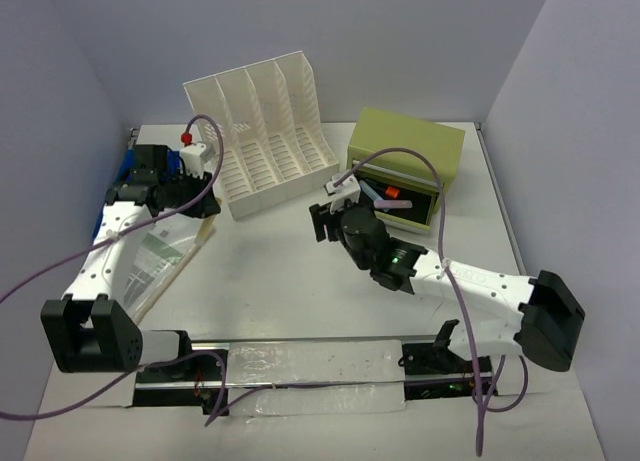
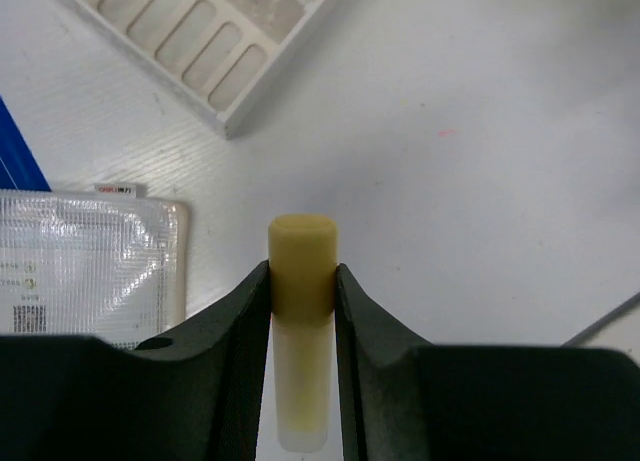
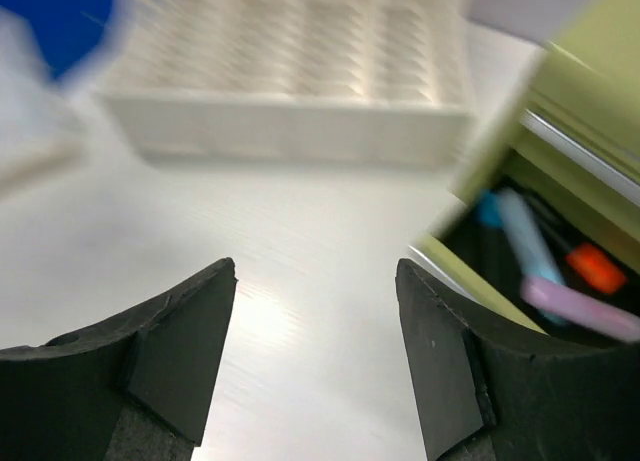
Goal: Organize the desk
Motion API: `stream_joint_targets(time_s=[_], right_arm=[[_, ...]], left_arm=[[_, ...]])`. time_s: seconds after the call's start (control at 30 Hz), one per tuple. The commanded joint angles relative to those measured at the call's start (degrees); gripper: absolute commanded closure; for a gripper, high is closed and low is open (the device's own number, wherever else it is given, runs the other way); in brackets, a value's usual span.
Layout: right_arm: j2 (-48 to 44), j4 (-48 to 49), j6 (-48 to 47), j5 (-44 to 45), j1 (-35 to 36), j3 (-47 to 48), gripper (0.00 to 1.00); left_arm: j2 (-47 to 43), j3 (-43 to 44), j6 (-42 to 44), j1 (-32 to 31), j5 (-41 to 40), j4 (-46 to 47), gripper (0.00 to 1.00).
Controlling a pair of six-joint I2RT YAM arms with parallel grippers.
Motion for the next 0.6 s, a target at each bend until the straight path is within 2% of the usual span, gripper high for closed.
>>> stream_joint_targets(time_s=[0.0,0.13,0.23,0.57], right_arm=[[-0.09,17.64,13.64,-22.53,0.65,0.05,0.28],[7.0,26.4,21.71,-24.51,2.75,6.42,0.28],[14.16,30.18,24.12,-23.42,5.52,10.43,0.29],[30.25,32.36,28.54,-23.99,9.03,25.62,0.31]], left_arm=[[-7.25,4.81,-1.93,-0.16,8.86,-2.23,1.0],[-10.9,5.12,-6.32,-0.16,8.9,0.04,1.0],[-13.68,4.07,-8.19,-0.16,5.91,2.22,1.0],[-16.84,0.47,-12.53,-0.16,1.56,6.95,1.0]])
